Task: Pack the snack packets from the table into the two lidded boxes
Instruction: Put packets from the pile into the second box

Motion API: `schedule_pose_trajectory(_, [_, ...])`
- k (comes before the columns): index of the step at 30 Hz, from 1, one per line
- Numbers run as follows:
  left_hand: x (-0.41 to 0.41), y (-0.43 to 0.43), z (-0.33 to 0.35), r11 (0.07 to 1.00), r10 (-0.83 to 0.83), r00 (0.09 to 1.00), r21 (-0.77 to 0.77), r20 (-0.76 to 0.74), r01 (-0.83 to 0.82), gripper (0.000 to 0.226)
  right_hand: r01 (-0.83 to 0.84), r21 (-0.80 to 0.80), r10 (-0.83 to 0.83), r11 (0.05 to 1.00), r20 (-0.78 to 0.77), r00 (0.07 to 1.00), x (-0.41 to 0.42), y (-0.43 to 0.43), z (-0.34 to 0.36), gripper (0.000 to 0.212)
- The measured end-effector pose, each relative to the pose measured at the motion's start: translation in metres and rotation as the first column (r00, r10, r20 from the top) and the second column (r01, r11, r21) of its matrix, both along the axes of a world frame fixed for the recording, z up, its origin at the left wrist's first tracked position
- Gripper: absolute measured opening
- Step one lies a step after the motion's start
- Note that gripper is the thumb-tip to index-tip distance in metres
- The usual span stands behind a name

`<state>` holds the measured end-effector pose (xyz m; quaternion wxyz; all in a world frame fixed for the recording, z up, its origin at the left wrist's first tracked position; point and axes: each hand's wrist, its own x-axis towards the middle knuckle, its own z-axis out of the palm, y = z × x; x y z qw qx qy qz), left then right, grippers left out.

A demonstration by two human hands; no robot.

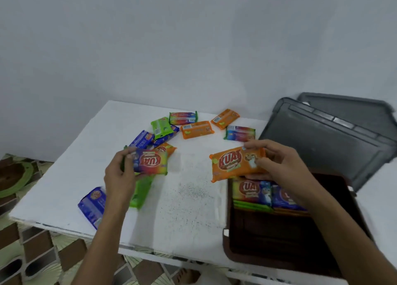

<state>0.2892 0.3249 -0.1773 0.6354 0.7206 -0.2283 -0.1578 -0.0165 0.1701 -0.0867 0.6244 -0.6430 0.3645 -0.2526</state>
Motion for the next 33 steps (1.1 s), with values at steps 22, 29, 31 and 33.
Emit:
schedule_pose_trajectory(22, [-0.172,-0.052,0.039,0.906,-0.417,0.833,-0.238,-0.365,0.349,0.049,-0.238,-0.559,-0.179,0.794,-0.589,0.788,-0.058,0.005,-0.075,0.028])
schedule_pose_trajectory(29, [-0.190,-0.068,0.050,0.911,-0.402,0.822,-0.264,-0.404,0.316,0.048,0.027,-0.464,-0.137,0.886,-0.206,0.969,-0.068,0.001,-0.044,0.028])
schedule_pose_trajectory(31, [-0.195,-0.076,0.054,0.899,-0.433,0.824,-0.245,-0.366,0.364,0.054,0.006,-0.248,-0.016,0.969,-0.041,0.999,-0.068,0.001,-0.032,0.035])
schedule_pose_trajectory(33, [-0.200,-0.086,0.059,0.872,-0.488,0.811,-0.210,-0.323,0.442,0.060,-0.063,-0.131,0.075,0.989,0.089,0.993,-0.070,0.002,-0.023,0.046])
